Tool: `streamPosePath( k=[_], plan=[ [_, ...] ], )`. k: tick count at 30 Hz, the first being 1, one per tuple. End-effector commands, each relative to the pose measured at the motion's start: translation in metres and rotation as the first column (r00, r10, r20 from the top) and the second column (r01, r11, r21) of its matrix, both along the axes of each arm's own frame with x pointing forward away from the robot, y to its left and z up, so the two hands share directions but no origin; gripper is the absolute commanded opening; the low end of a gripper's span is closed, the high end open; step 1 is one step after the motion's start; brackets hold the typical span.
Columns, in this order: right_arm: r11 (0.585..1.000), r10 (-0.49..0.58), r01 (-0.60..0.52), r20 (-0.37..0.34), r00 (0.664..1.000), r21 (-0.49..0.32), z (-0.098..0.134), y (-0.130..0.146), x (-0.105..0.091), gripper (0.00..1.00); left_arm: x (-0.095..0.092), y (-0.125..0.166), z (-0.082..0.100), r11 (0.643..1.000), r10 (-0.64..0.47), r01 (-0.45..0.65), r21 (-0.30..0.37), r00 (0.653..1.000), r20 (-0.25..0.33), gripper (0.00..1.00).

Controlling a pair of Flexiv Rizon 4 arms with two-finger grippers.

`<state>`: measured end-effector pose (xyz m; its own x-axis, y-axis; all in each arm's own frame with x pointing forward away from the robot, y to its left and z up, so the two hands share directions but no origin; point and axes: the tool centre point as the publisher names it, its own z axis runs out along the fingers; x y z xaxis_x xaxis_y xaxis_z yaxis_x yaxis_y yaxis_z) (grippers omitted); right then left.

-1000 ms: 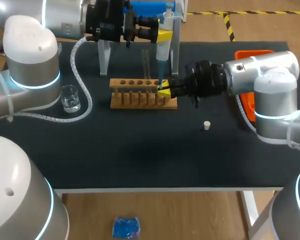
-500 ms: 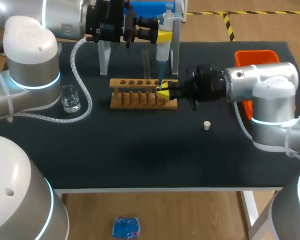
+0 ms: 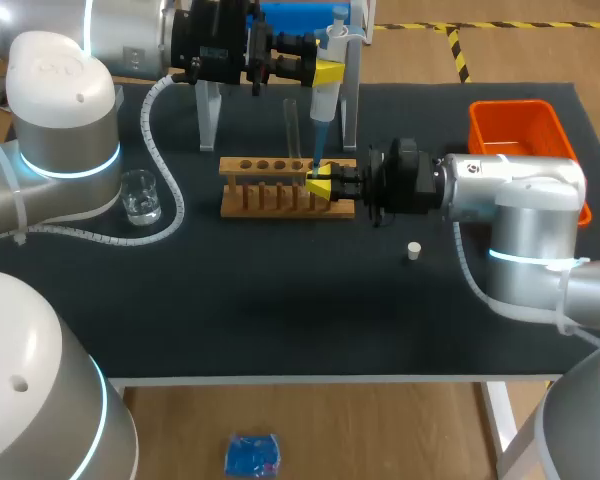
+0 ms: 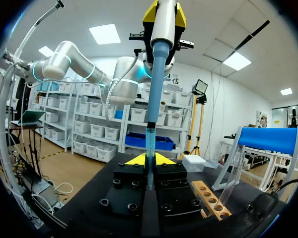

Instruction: Invert the test tube, pick up the pipette, mount the tip to pipette, aspirate from beaker and dispense into the tube, eject the tip, return the pipette, and cap with the stopper.

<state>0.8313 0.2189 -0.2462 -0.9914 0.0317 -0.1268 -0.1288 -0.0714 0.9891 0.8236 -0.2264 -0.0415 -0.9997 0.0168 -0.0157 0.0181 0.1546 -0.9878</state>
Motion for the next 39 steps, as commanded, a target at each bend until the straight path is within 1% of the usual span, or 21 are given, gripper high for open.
streamPosePath(
  k=[1, 9, 12, 24, 39],
  plan=[
    [0.999, -0.04, 0.04, -0.014, 0.999, 0.017, 0.0, 0.003, -0.004, 0.0, 0.0, 0.0, -0.002, 1.0, 0.002, -0.002, -0.004, 1.0, 0.002, 0.0],
    [0.994, -0.086, 0.092, -0.098, 0.991, 0.058, -0.004, 0.0, 0.0, 0.0, 0.0, 0.0, -0.002, 1.0, 0.002, -0.002, -0.004, 1.0, 0.002, 0.0],
    [0.993, -0.094, 0.101, -0.099, 0.991, 0.066, -0.003, 0.001, 0.001, 0.0, 0.0, 0.0, -0.002, 1.0, 0.002, -0.002, -0.004, 1.0, 0.002, 0.0],
    [0.992, -0.105, 0.109, -0.063, 0.993, 0.068, 0.007, 0.004, 0.004, 0.0, 0.0, 0.0, -0.002, 1.0, 0.002, -0.002, -0.004, 1.0, 0.002, 0.0],
    [0.99, -0.11, 0.115, -0.066, 0.992, 0.08, 0.021, -0.002, 0.003, 0.0, 0.0, 0.0, -0.002, 1.0, 0.002, -0.002, -0.004, 1.0, 0.002, 0.0]
  ],
)
